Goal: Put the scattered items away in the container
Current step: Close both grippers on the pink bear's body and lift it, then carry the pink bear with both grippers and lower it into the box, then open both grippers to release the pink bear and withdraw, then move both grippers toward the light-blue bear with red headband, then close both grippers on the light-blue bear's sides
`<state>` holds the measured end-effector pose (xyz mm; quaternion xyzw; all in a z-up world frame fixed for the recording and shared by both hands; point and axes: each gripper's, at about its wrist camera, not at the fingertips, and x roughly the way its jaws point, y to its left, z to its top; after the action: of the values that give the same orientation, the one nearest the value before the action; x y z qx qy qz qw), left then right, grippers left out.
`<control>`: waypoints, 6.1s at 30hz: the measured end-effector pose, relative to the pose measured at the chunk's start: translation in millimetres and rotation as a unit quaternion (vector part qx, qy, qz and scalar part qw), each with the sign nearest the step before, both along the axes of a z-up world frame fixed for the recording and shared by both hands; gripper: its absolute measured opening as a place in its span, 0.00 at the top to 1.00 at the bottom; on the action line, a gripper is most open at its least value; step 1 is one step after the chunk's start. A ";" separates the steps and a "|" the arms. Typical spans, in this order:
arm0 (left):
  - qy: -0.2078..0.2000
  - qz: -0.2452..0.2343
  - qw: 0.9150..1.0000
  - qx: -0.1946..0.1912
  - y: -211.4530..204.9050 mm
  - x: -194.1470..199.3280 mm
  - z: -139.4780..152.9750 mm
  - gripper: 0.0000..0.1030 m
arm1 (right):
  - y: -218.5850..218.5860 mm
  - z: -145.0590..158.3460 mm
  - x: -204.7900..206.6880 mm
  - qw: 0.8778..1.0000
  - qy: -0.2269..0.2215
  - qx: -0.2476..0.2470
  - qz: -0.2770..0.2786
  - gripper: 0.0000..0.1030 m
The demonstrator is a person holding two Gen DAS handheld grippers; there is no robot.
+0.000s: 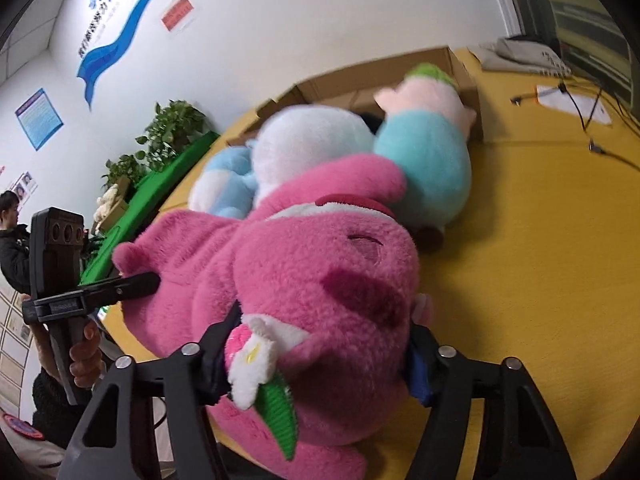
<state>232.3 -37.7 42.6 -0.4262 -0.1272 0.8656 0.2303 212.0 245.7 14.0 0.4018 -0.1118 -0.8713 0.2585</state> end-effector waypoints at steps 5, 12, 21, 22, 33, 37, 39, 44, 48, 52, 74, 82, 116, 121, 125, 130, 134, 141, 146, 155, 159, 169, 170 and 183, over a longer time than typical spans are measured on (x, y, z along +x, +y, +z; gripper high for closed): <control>0.050 0.000 0.999 -0.005 2.1 -4.5 53.9 0.52 | -0.9 57.5 -3.2 0.998 0.055 -0.013 0.000 0.32; 0.121 -0.015 0.992 -0.032 34.7 -97.3 138.2 0.52 | -8.4 144.5 -77.7 0.988 0.152 -0.007 -0.014 0.32; 0.127 -0.021 0.991 -0.043 59.9 -285.5 185.4 0.52 | -7.1 196.2 -259.2 0.984 0.169 -0.007 -0.053 0.32; 0.117 -0.021 0.992 -0.040 62.2 -307.8 180.4 0.52 | -6.9 196.6 -284.5 0.984 0.168 -0.002 -0.060 0.32; -0.068 -0.027 0.994 -0.077 47.6 -526.9 -30.1 0.72 | 11.7 37.5 -479.0 0.991 0.001 0.047 -0.127 0.31; -0.042 -0.034 0.995 -0.088 54.8 -526.7 -38.9 0.64 | 22.3 8.7 -480.7 0.987 -0.042 0.046 -0.145 0.24; -0.038 -0.026 0.996 -0.079 50.3 -527.2 -34.9 0.59 | 30.2 11.2 -485.5 0.986 -0.033 0.048 -0.158 0.19; -0.026 -0.006 0.996 -0.087 35.1 -508.8 -16.7 0.51 | 35.7 18.4 -480.4 0.985 -0.026 0.074 -0.153 0.11; -0.034 0.008 0.988 -0.150 -2.4 -472.3 -13.5 0.49 | 33.3 48.8 -437.2 0.994 -0.012 0.074 -0.084 0.00; -0.090 0.017 0.977 -0.190 -42.2 -432.2 -43.7 0.49 | 13.9 42.1 -389.3 0.993 -0.030 0.109 0.043 0.00; -0.145 0.000 0.978 -0.152 -48.3 -316.1 -48.0 0.60 | 11.4 -8.2 -332.8 0.961 -0.024 0.270 0.057 0.03; -0.134 0.028 0.979 -0.151 -48.9 -300.4 -40.8 0.59 | 15.5 -11.5 -334.3 0.955 -0.015 0.288 0.061 0.03; 0.107 0.110 0.978 -0.142 41.3 -229.3 77.0 0.16 | -49.1 103.8 -217.8 0.960 0.123 0.208 -0.144 0.00; 0.102 0.110 0.979 -0.135 39.7 -227.5 76.5 0.16 | -49.9 102.9 -216.6 0.959 0.119 0.211 -0.145 0.00; 0.100 0.112 0.979 -0.139 40.3 -227.5 73.6 0.16 | -53.1 100.4 -214.8 0.960 0.117 0.213 -0.140 0.00; 0.100 0.112 0.979 -0.137 39.6 -228.3 73.5 0.16 | -53.4 100.4 -213.2 0.960 0.117 0.212 -0.142 0.00; 0.097 0.111 0.980 -0.136 38.5 -230.1 73.9 0.16 | -52.7 99.9 -213.7 0.959 0.116 0.213 -0.145 0.00; 0.097 0.105 0.981 -0.133 34.8 -229.8 72.9 0.16 | -51.1 97.8 -212.3 0.959 0.111 0.214 -0.146 0.00; 0.087 0.100 0.983 -0.124 27.3 -225.6 69.0 0.16 | -51.1 97.3 -210.3 0.958 0.110 0.216 -0.151 0.00; 0.075 0.102 0.985 -0.121 0.1 -210.1 59.7 0.16 | -58.7 96.6 -201.2 0.958 0.117 0.215 -0.146 0.00; 0.070 0.106 0.984 -0.123 -25.1 -195.6 51.8 0.16 | -70.6 93.8 -190.4 0.964 0.119 0.206 -0.122 0.00; 0.016 0.102 0.988 -0.114 -94.9 -177.0 22.0 0.16 | -156.9 65.5 -129.3 0.986 0.086 0.135 0.045 0.00; 0.009 0.096 0.989 -0.110 -100.8 -176.4 17.3 0.16 | -168.8 58.7 -122.0 0.987 0.080 0.129 0.061 0.00; -0.068 -0.026 0.997 -0.040 -105.1 -185.1 -52.1 0.17 | -269.0 -19.6 -88.5 0.965 0.074 0.136 0.213 0.00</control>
<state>47.2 -142.9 -9.5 -0.4963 -0.0967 0.8326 0.2261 123.5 -23.3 -5.6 0.3818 0.1160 -0.8305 0.3887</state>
